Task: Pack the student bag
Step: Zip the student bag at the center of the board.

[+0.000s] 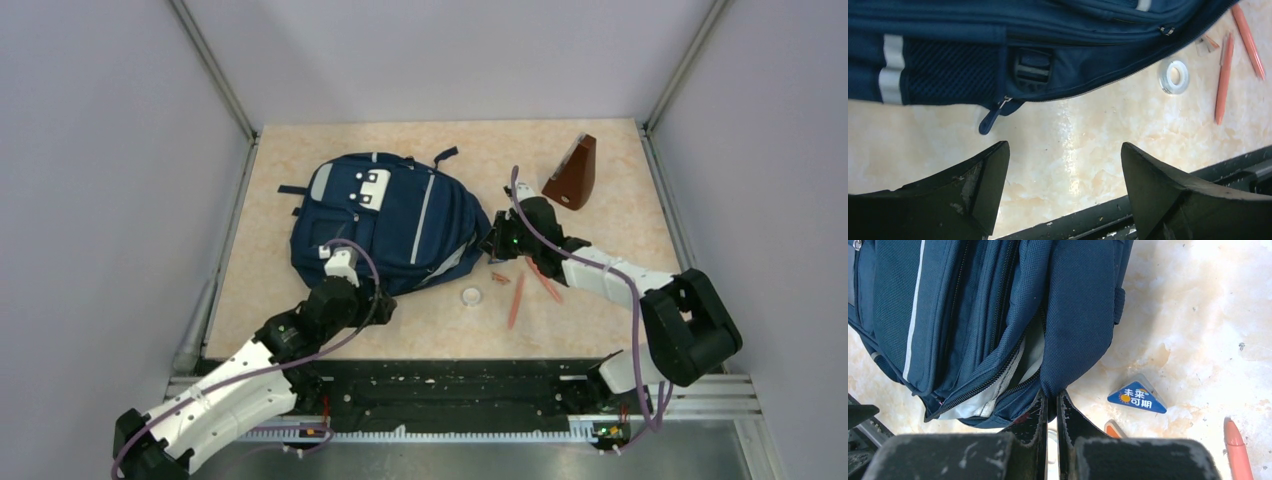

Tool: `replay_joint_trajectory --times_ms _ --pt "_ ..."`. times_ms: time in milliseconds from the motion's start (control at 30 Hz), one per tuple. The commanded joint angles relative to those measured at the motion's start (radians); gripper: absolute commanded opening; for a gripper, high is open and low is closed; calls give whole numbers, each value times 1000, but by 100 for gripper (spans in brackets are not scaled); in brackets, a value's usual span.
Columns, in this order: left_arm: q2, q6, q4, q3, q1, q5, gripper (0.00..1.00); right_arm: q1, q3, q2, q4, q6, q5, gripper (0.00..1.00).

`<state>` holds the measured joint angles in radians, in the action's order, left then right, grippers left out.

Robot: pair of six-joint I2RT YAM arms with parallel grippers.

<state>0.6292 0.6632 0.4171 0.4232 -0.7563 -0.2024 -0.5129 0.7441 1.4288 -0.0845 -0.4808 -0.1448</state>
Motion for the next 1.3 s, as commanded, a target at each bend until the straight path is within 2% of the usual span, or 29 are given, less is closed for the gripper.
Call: replay_joint_trajectory --times_ms 0,100,267,400,433,567,867,1100,1267 --pt "-56 165 42 -38 -3 -82 87 20 5 -3 -75 8 -9 0" --pt "-54 233 39 -80 -2 -115 90 20 7 3 -81 5 -19 0" --pt "-16 214 1 -89 7 -179 96 22 5 5 -83 0 -33 0" --pt "44 176 -6 -64 65 -183 95 22 1 2 -81 -1 -39 0" --pt "56 166 -14 -62 80 -171 94 22 1 1 -80 -2 -39 0" --pt "92 128 -54 -62 126 -116 75 24 0 -8 -77 0 -35 0" --pt "144 73 -103 -78 194 -55 67 33 -6 -5 -85 -6 -46 0" --pt "231 53 -178 -67 198 -21 65 33 -5 17 -97 -17 -71 0" --pt "286 33 -196 -51 198 -13 49 33 -1 33 -104 -22 -82 0"
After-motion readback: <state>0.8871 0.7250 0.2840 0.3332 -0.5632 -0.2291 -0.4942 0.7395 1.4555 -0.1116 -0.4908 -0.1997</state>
